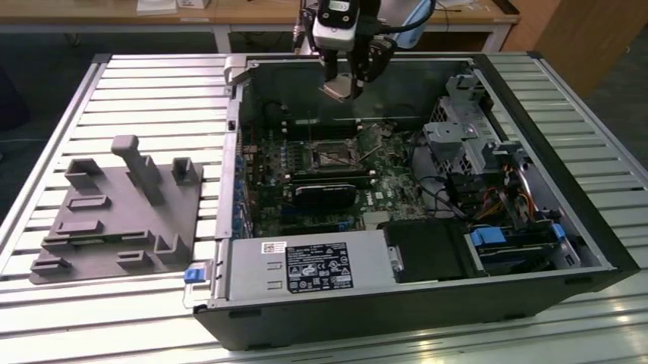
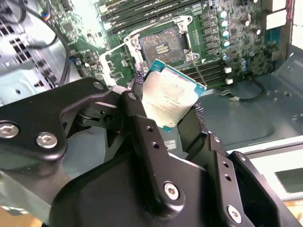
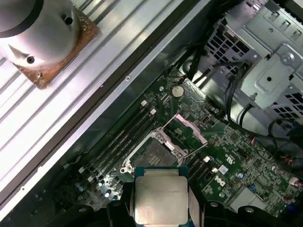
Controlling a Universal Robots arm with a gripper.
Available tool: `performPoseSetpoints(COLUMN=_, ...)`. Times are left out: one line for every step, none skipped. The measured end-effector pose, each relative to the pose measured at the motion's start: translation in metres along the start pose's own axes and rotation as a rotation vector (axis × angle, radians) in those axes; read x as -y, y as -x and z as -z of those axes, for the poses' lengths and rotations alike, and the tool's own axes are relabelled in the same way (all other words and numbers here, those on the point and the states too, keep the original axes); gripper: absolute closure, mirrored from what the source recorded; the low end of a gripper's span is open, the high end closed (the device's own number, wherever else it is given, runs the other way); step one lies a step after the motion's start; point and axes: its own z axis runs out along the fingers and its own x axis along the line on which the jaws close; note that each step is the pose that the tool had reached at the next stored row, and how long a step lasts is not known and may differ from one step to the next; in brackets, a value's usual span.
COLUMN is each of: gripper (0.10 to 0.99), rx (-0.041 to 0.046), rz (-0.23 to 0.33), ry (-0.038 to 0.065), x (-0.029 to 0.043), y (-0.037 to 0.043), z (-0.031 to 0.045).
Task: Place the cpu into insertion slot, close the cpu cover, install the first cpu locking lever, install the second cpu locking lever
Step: 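Place the cpu into insertion slot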
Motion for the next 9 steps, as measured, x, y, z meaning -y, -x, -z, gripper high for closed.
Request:
performPoseSetpoints(gripper=0.545, rx=0.0016, rz=-0.018, ry=0.0, x=0.0001, y=0.0, z=-0.0006)
performPoseSetpoints(gripper=0.545, rx=0.0032, rz=-0.036, ry=0.0, x=0.0001, y=0.0, z=-0.0013)
performPoseSetpoints(gripper=0.545, rx=0.0048, rz=-0.054, ry=0.001, x=0.0002, y=0.0, z=-0.0019)
performPoseSetpoints(gripper=0.545, rx=0.0064, rz=-0.072, ry=0.001, x=0.0002, y=0.0, z=-0.0026)
performPoseSetpoints(gripper=0.545, rx=0.008, rz=-0.091, ry=0.001, x=0.0003, y=0.0, z=-0.0034)
performPoseSetpoints(gripper=0.545, rx=0.0096, rz=-0.109, ry=0.001, x=0.0004, y=0.0001, z=-0.0043)
performPoseSetpoints(gripper=0.545, rx=0.0111, rz=-0.127, ry=0.002, x=0.0005, y=0.0001, z=-0.0053)
performPoseSetpoints(gripper=0.545, rx=0.0126, rz=-0.145, ry=0.002, x=0.0005, y=0.0001, z=-0.0063)
performPoseSetpoints(gripper=0.545, rx=0.0142, rz=-0.163, ry=0.002, x=0.0006, y=0.0001, z=-0.0073)
